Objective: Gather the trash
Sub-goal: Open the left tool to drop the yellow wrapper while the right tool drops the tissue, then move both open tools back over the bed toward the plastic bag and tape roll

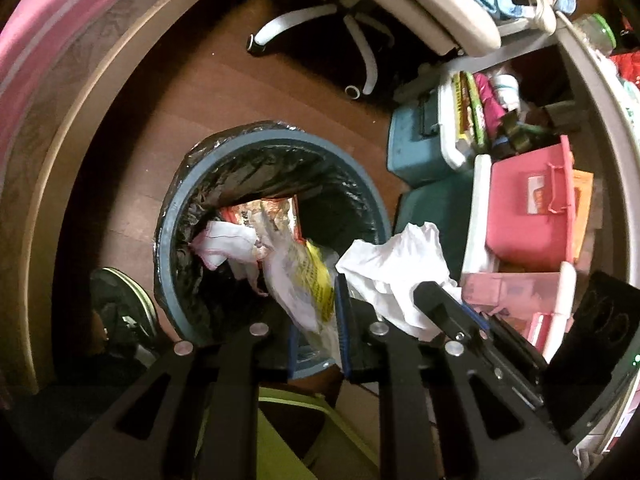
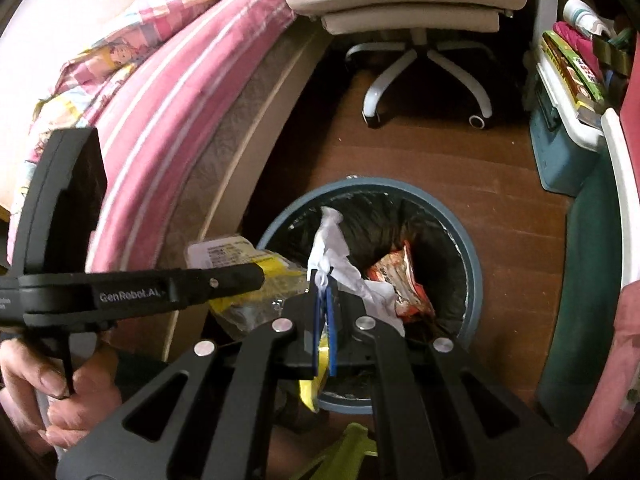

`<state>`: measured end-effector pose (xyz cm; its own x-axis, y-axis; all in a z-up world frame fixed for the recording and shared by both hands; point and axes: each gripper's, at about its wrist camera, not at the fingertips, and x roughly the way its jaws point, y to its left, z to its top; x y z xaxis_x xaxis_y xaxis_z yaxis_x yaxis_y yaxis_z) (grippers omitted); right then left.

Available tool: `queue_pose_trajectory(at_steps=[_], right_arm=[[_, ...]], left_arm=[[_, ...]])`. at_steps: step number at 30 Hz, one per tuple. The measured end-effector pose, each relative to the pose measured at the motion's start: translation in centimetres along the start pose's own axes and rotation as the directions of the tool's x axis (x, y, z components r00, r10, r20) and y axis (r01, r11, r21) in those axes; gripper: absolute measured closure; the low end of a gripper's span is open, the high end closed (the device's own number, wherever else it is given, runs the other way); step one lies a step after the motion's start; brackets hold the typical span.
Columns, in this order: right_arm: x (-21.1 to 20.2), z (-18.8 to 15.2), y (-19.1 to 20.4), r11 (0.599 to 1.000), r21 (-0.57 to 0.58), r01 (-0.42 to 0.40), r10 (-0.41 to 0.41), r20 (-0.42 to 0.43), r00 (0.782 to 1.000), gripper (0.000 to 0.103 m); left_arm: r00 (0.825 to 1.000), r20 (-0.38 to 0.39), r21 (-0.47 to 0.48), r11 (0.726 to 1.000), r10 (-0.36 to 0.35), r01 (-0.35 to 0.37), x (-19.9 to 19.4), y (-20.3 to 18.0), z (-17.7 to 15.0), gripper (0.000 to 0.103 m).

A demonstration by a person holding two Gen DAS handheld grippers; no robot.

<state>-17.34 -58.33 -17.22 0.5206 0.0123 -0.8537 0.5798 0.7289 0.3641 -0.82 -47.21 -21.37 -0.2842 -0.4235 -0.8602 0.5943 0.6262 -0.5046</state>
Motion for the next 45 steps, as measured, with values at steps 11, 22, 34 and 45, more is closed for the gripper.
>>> queue_pose_trajectory(at_steps=[11,22,34,45], right_arm=[[2.7,-0.8,-1.0,0.999,-0.014,0.038,-0.039,-0.063,0.997,0.098],[4.2,-2.1,-0.5,0.988,-0.077,0.131,-0.136,-0.067,0.988,0.057],[1.9,-0.9,1.7,0.969,-0.101,0.227,-0.225,0.034,0.974,0.023],[-5.0,1.1,9.7,0.925,-0.233,0.298,-0.215,0.326,0.921,0.023]], left_arm=[[0.998,-0.051,-0.048,0.998,0.037,-0.039,1.8,1.4,0.6,0.078],[0.999,-0.042,-0.11,0.994,0.013,-0.017,1.4,2.4,0.7,0.036],[0.999,0.038,-0.182,0.983,-0.011,0.017,-1.6,3.6,0.6,0.033],[0.962,0.268,-0.142,0.99,0.056,-0.018,-9.3,2.1,-0.9,0.033]])
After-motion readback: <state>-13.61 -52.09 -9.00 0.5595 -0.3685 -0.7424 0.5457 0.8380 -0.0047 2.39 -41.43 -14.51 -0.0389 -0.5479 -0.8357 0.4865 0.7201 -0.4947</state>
